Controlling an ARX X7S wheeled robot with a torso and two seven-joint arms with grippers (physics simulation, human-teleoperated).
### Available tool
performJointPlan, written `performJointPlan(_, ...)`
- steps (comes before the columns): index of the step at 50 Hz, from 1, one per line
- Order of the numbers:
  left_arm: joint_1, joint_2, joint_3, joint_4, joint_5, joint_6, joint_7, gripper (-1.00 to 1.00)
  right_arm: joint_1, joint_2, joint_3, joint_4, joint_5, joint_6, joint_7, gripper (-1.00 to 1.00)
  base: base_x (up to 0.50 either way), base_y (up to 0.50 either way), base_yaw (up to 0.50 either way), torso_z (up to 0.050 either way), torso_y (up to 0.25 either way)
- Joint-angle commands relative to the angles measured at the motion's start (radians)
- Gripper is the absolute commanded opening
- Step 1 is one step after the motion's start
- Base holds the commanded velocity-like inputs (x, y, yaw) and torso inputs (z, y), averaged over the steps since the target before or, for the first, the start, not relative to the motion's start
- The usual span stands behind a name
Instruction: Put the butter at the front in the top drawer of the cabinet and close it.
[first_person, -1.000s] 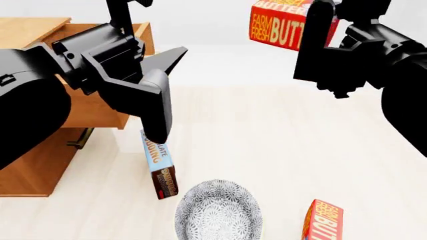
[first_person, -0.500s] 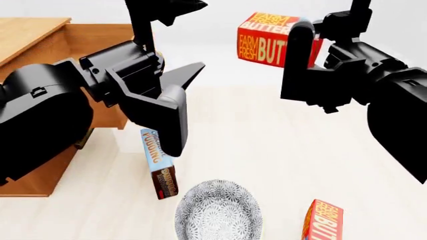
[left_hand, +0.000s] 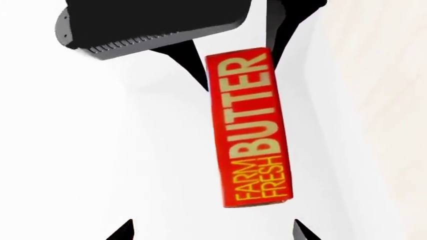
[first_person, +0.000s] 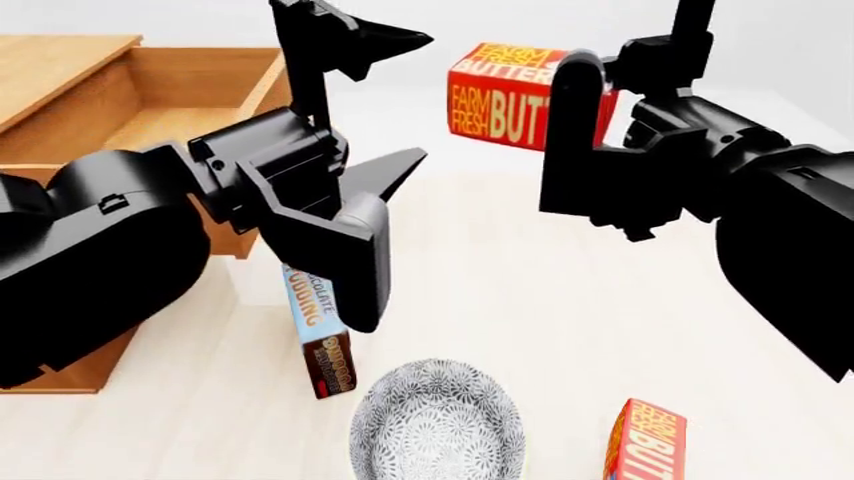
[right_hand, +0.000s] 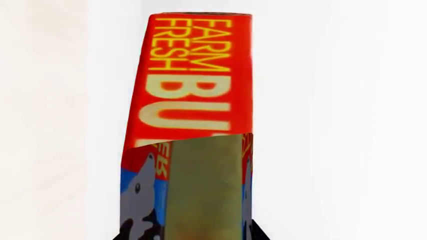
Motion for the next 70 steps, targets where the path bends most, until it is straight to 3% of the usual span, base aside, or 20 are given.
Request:
performJointPlan(1,0.021,0.007,0.004,-0.004,-0.002,0.012,-0.005,1.0,0.017,-0.02,0.04,0.017,-0.094,-0.012,0.01,-1.0,0.0,0.0,0.0,0.0,0.0)
performJointPlan(49,0.089,0.04,0.007,-0.038,-0.003,0.034,-0.036,1.0,0.02,-0.094,0.106,-0.029,-0.074,-0.055,-0.039,-1.0,0.0,0.0,0.0,0.0,0.001)
performJointPlan(70,0.107,-0.021,0.004,0.021,-0.011,-0.04,-0.041,1.0,0.049,-0.089,0.199,-0.124,-0.015,0.0,-0.036,-1.0,0.0,0.0,0.0,0.0,0.001)
